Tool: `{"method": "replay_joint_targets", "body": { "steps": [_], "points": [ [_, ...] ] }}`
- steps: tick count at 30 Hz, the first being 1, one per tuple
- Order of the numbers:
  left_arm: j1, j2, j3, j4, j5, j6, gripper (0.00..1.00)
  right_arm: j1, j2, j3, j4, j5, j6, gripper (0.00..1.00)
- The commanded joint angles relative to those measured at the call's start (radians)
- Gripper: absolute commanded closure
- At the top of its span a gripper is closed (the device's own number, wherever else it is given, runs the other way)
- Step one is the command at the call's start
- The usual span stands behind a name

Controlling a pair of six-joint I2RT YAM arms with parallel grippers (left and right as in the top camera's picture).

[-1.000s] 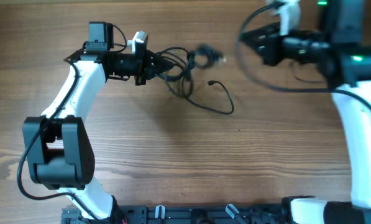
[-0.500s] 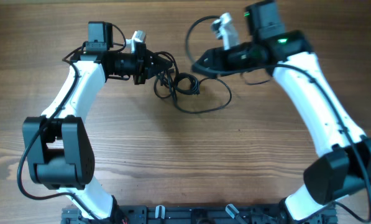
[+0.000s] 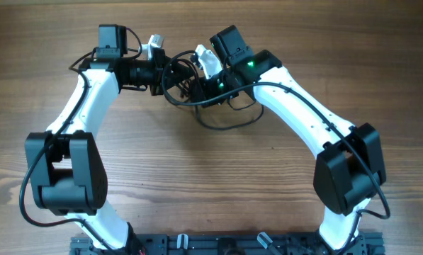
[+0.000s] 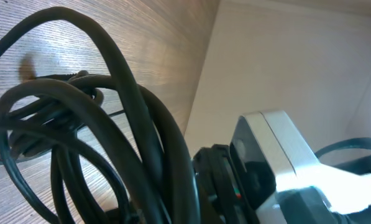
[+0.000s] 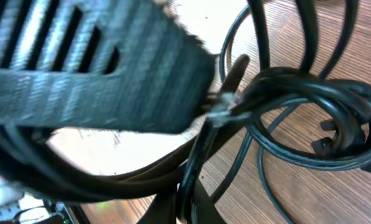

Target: Untangle cables

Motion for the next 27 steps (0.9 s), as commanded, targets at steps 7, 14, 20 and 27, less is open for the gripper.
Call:
{"method": "replay_joint_targets", "body": {
  "steps": [7, 14, 20, 27],
  "points": [
    [-0.004, -0.004, -0.005, -0.002, 0.051, 0.011, 0.96, -0.279, -0.208, 0.003, -0.117, 0.084, 0.232, 0.96],
    [-0.004, -0.004, -0.005, 0.243, 0.092, -0.117, 0.96, -0.372, -0.191, -0.129, -0.208, 0.013, 0.245, 0.96],
    [-0.022, -0.004, -0.005, 1.17, 0.22, -0.807, 0.96, -0.356, -0.191, -0.343, 0.076, -0.2, 0.376, 0.96],
    [-0.038, -0.004, -0.005, 1.502, 0.288, -1.103, 0.96, -0.413, -0.191, -0.356, 0.293, 0.008, 0.573, 0.96]
  ]
}}
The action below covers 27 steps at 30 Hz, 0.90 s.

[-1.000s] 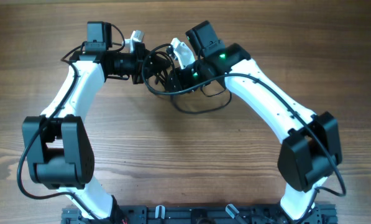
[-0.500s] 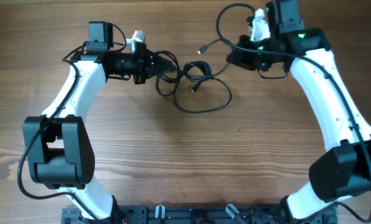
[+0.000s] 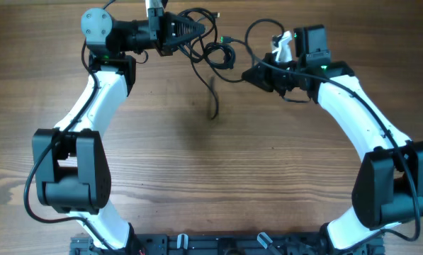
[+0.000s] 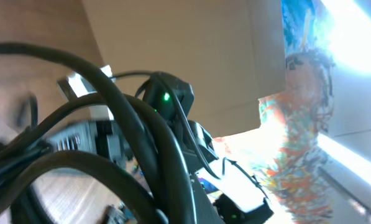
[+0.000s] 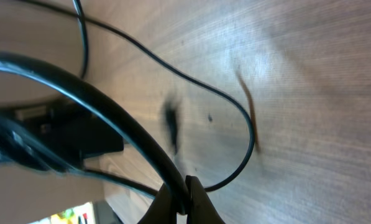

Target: Untangle cables

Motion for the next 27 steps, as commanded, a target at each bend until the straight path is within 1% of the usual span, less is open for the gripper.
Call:
{"method": "replay_joint_targets", "body": {
  "steps": [1, 2, 4, 5, 6, 7, 8, 9, 10, 11, 12, 13, 14, 16, 17, 18, 19, 21, 22, 23, 26, 27],
  "points": [
    [0.024, -0.015, 0.025, 0.013, 0.044, -0.092, 0.96, -0.073, 0.006, -0.009, -0.089, 0.302, 0.083, 0.96],
    [0.036, -0.015, 0.025, 0.013, 0.044, -0.084, 0.96, -0.092, 0.006, -0.009, -0.157, 0.397, 0.08, 0.96],
    [0.044, -0.015, 0.025, 0.013, 0.044, -0.077, 0.96, -0.106, 0.006, -0.009, -0.203, 0.441, 0.037, 0.96],
    [0.044, -0.015, 0.025, 0.013, 0.042, -0.063, 0.96, -0.104, 0.006, -0.009, -0.205, 0.399, -0.017, 0.94],
    [0.044, -0.015, 0.025, 0.013, 0.04, -0.051, 0.96, -0.097, 0.006, -0.009, -0.205, 0.328, -0.065, 0.9],
    [0.043, -0.015, 0.025, 0.013, 0.036, -0.051, 0.96, -0.084, 0.006, -0.009, -0.203, 0.246, -0.123, 0.78],
    [0.043, -0.015, 0.025, 0.013, 0.036, -0.053, 0.96, -0.07, 0.006, -0.009, -0.197, 0.182, -0.188, 0.48],
    [0.043, -0.015, 0.025, 0.013, 0.037, -0.056, 0.96, -0.059, 0.006, -0.009, -0.19, 0.12, -0.28, 0.3],
    [0.043, -0.015, 0.025, 0.013, 0.037, -0.064, 0.96, -0.054, 0.006, -0.009, -0.191, 0.098, -0.344, 0.2],
    [0.043, -0.015, 0.025, 0.013, 0.038, -0.084, 0.96, -0.054, 0.006, -0.007, -0.19, 0.09, -0.381, 0.16],
    [0.043, -0.015, 0.025, 0.013, 0.045, -0.111, 0.96, -0.059, 0.006, 0.01, -0.19, 0.054, -0.441, 0.15],
    [0.041, -0.015, 0.025, 0.013, 0.064, -0.136, 0.96, -0.06, 0.001, 0.053, -0.19, -0.034, -0.526, 0.1],
    [0.037, -0.015, 0.025, 0.011, 0.076, -0.151, 0.96, -0.058, -0.004, 0.074, -0.191, -0.065, -0.562, 0.06],
    [0.022, -0.015, 0.025, -0.007, 0.102, -0.192, 0.96, -0.058, -0.026, 0.131, -0.192, -0.045, -0.566, 0.02],
    [0.016, -0.015, 0.025, -0.031, 0.109, -0.191, 0.96, -0.058, -0.042, 0.161, -0.2, 0.046, -0.503, 0.0],
    [0.011, -0.015, 0.025, -0.045, 0.113, -0.19, 0.96, -0.058, -0.056, 0.182, -0.215, 0.196, -0.356, 0.0],
    [0.01, -0.014, 0.025, -0.048, 0.123, -0.189, 0.96, -0.058, -0.073, 0.195, -0.228, 0.323, -0.24, 0.0],
    [0.01, -0.014, 0.025, -0.047, 0.138, -0.183, 0.96, -0.058, -0.118, 0.201, -0.222, 0.452, -0.159, 0.0],
    [0.01, -0.014, 0.025, -0.047, 0.143, -0.182, 0.96, -0.059, -0.144, 0.201, -0.229, 0.535, -0.124, 0.0],
    [0.01, -0.014, 0.025, -0.047, 0.145, -0.172, 0.96, -0.062, -0.161, 0.201, -0.232, 0.597, -0.126, 0.0],
    [0.01, -0.014, 0.025, -0.047, 0.149, -0.155, 0.96, -0.117, -0.168, 0.201, -0.248, 0.621, -0.129, 0.0],
    [0.01, -0.014, 0.025, -0.047, 0.149, -0.155, 0.96, -0.163, -0.168, 0.201, -0.271, 0.616, -0.142, 0.0]
  ]
}}
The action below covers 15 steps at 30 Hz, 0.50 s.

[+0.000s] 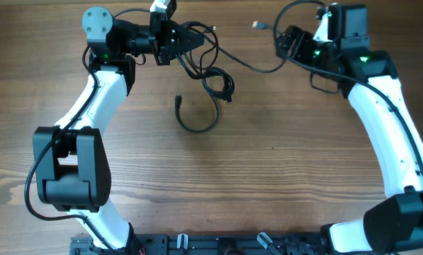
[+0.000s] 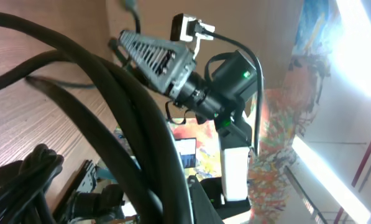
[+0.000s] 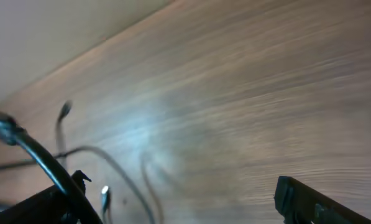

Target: Untangle cables

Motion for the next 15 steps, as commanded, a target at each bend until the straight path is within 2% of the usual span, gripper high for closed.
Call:
{"method": "replay_joint_targets", "body": {
  "steps": [1, 2, 4, 6, 8, 9, 12, 15],
  "points": [
    [0.002, -0.028, 0.025, 0.003, 0.019, 0.013, 0.96, -0.108, -0.013, 0.023, -0.044, 0.082, 0.005, 0.0],
    [0.002, -0.028, 0.025, 0.003, 0.019, 0.016, 0.96, -0.146, -0.01, 0.023, -0.064, 0.084, 0.004, 0.0],
    [0.002, -0.028, 0.025, 0.003, 0.02, 0.016, 0.96, -0.192, -0.006, 0.023, -0.071, -0.059, -0.116, 0.0],
    [-0.003, -0.028, 0.025, 0.003, 0.02, 0.04, 0.96, -0.195, -0.005, 0.023, -0.058, -0.507, -0.47, 0.0],
    [-0.017, -0.028, 0.025, 0.003, 0.02, 0.043, 0.96, -0.18, -0.007, 0.023, -0.06, -0.85, -0.661, 0.0],
    [-0.023, -0.028, 0.025, 0.003, 0.022, 0.044, 0.96, -0.177, -0.008, 0.023, -0.037, -0.93, -0.654, 0.0],
    [-0.024, -0.028, 0.025, 0.003, 0.022, 0.065, 0.96, -0.175, -0.012, 0.023, 0.059, -0.899, -0.52, 0.0],
    [-0.028, -0.02, 0.025, 0.003, 0.02, 0.126, 0.96, -0.148, -0.028, 0.023, 0.059, -0.685, -0.428, 0.0]
  ]
}}
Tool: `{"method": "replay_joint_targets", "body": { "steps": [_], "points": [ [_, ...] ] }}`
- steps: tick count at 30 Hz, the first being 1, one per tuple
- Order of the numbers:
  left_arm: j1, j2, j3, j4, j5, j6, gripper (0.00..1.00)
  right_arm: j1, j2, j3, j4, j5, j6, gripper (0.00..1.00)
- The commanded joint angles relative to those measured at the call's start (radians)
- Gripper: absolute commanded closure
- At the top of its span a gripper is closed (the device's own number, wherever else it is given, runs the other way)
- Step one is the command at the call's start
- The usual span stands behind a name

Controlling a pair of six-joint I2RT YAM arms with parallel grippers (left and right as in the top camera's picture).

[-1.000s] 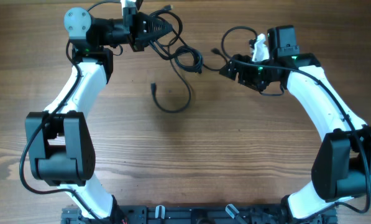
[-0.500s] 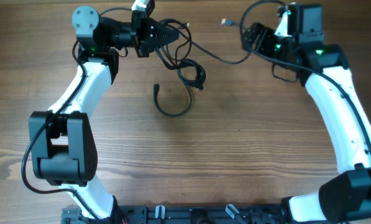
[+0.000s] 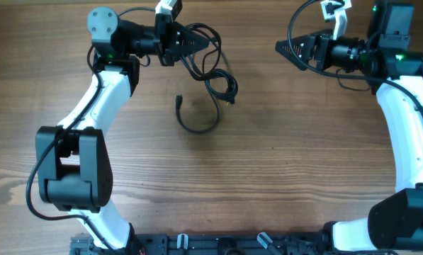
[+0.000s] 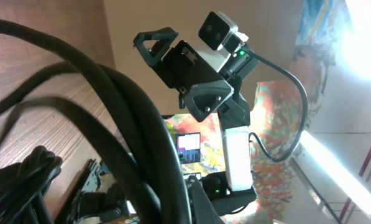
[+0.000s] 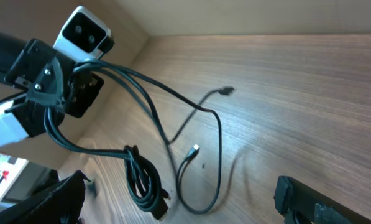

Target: Untangle cables

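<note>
My left gripper [image 3: 205, 43] sits at the table's far left, shut on thick black cables [image 4: 135, 130] that fill the left wrist view. From it a coiled black bundle [image 3: 222, 84] hangs down to the wood, also seen as the coil [image 5: 145, 185]. A thin cable [image 3: 197, 125] lies curved on the table below it, its loop [image 5: 217, 155] and one connector end [image 5: 226, 91] in the right wrist view. My right gripper [image 3: 288, 51] is at the far right, open, with nothing between its fingers [image 5: 300, 198].
The wooden table [image 3: 282, 163] stretches bare in front of the cables. The arms' base rail [image 3: 225, 244] runs along the near edge. The right arm's own cable [image 3: 300, 18] loops above its wrist.
The thin cable that stretched across to my right gripper no longer reaches it and lies on the table. My right gripper has moved further right and stands open. The left gripper has barely moved.
Both grippers were close together in the tangle at the table's far middle. Then they stood apart with cables strung between them. Then the right gripper was far right with one thin cable stretched to it. Now that cable lies loose and the left still holds the bundle.
</note>
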Motion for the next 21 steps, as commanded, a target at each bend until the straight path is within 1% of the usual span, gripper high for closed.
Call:
{"method": "replay_joint_targets", "body": {
  "steps": [1, 2, 4, 5, 6, 7, 10, 12, 15, 17, 19, 21],
  "points": [
    [-0.006, -0.011, 0.025, 0.003, 0.018, 0.077, 0.96, 0.031, -0.032, 0.022, 0.004, 0.153, 0.08, 0.0],
    [-0.006, 0.003, 0.025, 0.003, 0.018, 0.077, 0.96, 0.057, -0.036, 0.022, 0.001, 0.158, 0.085, 0.0],
    [-0.006, 0.039, 0.021, -0.001, 0.017, 0.08, 0.96, 0.157, -0.037, 0.021, -0.029, 0.199, 0.084, 0.0],
    [-0.006, 0.05, 0.021, -0.057, 0.01, 0.08, 0.96, 0.229, -0.035, 0.021, -0.048, 0.27, 0.084, 0.0],
    [-0.006, 0.05, 0.021, -0.102, 0.006, 0.08, 0.96, 0.271, -0.032, 0.021, -0.059, 0.308, 0.084, 0.0],
    [-0.003, 0.05, 0.021, -0.109, 0.006, 0.065, 0.96, 0.302, -0.026, 0.021, -0.076, 0.315, 0.084, 0.0],
    [0.016, 0.05, 0.021, -0.109, 0.002, 0.031, 0.96, 0.333, 0.011, 0.006, -0.135, 0.314, 0.079, 0.0],
    [0.021, 0.05, 0.021, -0.109, -0.001, 0.013, 0.96, 0.359, 0.054, 0.006, -0.161, 0.304, -0.012, 0.02],
    [0.02, 0.05, 0.021, -0.109, 0.0, 0.004, 0.96, 0.385, 0.123, 0.006, -0.14, 0.417, -0.014, 0.18],
    [0.02, 0.05, 0.021, -0.109, -0.002, 0.004, 0.96, 0.386, 0.166, 0.006, -0.106, 0.412, 0.018, 0.22],
    [0.02, 0.05, 0.021, -0.109, -0.002, 0.004, 0.96, 0.391, 0.213, 0.006, -0.066, 0.411, 0.062, 0.28],
    [0.02, 0.05, 0.021, -0.109, -0.001, 0.005, 0.96, 0.409, 0.237, 0.006, -0.017, 0.392, 0.067, 0.32]
  ]
}}
